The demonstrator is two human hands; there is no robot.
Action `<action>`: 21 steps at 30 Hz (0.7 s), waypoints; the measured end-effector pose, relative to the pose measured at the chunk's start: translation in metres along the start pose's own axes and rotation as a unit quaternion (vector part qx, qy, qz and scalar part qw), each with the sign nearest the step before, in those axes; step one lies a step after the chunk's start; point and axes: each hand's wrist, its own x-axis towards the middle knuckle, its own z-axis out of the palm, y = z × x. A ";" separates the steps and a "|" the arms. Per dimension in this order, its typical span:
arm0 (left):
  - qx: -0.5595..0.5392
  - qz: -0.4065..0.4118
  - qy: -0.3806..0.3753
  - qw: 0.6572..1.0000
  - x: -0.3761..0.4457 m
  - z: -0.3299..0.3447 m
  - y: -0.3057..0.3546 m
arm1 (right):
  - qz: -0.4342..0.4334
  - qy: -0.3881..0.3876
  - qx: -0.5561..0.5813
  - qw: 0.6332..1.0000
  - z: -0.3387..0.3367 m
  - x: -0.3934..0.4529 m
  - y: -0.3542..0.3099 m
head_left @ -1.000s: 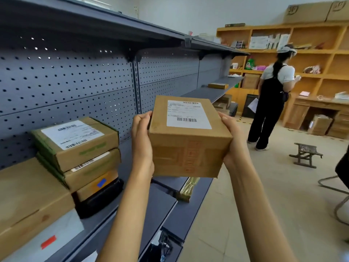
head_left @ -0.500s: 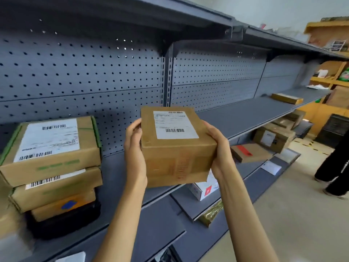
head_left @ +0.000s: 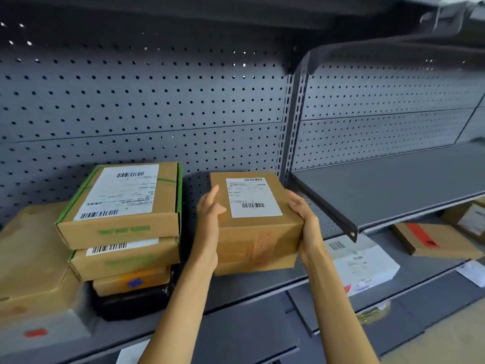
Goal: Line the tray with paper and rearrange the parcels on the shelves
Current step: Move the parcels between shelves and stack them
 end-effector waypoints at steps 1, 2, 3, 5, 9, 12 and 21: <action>0.005 -0.007 0.007 1.000 0.000 -0.001 -0.005 | 0.001 -0.003 -0.006 1.000 0.000 0.002 0.004; 0.010 -0.013 0.013 1.000 0.000 -0.001 -0.010 | 0.001 -0.004 -0.014 1.000 -0.001 0.004 0.007; 0.014 -0.016 0.018 1.000 0.000 -0.002 -0.014 | -0.001 -0.003 -0.026 1.000 -0.002 0.006 0.010; 0.023 -0.015 0.020 0.999 0.000 -0.001 -0.017 | 0.003 -0.003 -0.039 0.999 -0.004 0.008 0.013; 0.046 -0.007 0.025 0.999 0.000 0.000 -0.019 | 0.016 -0.025 -0.053 0.998 -0.009 0.010 0.010; 0.116 0.037 0.035 0.992 -0.002 -0.001 -0.022 | 0.006 -0.033 -0.099 0.994 -0.011 0.013 0.006; 0.367 0.201 0.076 0.905 -0.026 -0.002 -0.022 | -0.117 -0.031 -0.194 0.974 -0.006 -0.006 -0.008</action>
